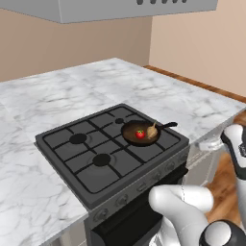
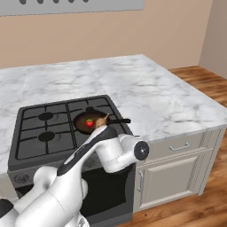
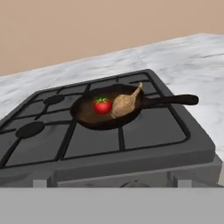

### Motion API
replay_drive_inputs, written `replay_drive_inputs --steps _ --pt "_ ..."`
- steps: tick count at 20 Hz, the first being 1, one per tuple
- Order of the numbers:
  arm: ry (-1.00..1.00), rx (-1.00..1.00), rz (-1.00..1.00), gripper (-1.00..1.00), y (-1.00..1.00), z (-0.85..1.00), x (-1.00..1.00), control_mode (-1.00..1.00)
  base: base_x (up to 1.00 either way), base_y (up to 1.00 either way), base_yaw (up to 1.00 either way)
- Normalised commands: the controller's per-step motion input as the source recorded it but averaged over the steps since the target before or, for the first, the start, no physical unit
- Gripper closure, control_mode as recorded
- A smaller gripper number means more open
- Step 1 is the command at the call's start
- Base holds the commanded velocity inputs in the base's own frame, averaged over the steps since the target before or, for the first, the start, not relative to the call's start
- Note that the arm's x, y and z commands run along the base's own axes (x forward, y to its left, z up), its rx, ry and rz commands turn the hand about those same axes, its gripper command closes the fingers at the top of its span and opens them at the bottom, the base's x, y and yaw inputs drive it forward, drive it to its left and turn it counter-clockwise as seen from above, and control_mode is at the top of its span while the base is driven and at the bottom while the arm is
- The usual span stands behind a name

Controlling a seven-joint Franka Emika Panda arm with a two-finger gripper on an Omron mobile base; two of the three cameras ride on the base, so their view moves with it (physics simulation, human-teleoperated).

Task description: Place the pan on the front right burner on the stove. Then place the tomato and the onion in the pan and turn on the front right burner.

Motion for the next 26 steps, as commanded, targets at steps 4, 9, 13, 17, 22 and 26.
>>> replay_drive_inputs --steps 4,9,13,17,22,26 --pt "-0.1 0.0 0.1 -1.0 -0.46 0.0 -0.18 -1.0 0.0 0.0 0.0" --pt "-0.1 0.0 0.12 -1.0 -0.42 -0.09 -0.16 -1.0 0.0 0.0 0.0" --pt "-0.15 0.0 0.16 -1.0 -0.3 -0.15 -0.09 -1.0 0.0 0.0 0.0" --pt "-0.16 0.0 0.13 -1.0 -0.09 -0.25 0.0 -1.0 0.0 0.0 0.0" --pt "-0.14 0.0 0.09 -1.0 0.0 -0.38 0.01 -1.0 0.0 0.0 0.0" --pt "-0.15 0.0 0.01 -1.0 0.0 -0.31 0.01 -1.0 0.0 0.0 0.0"
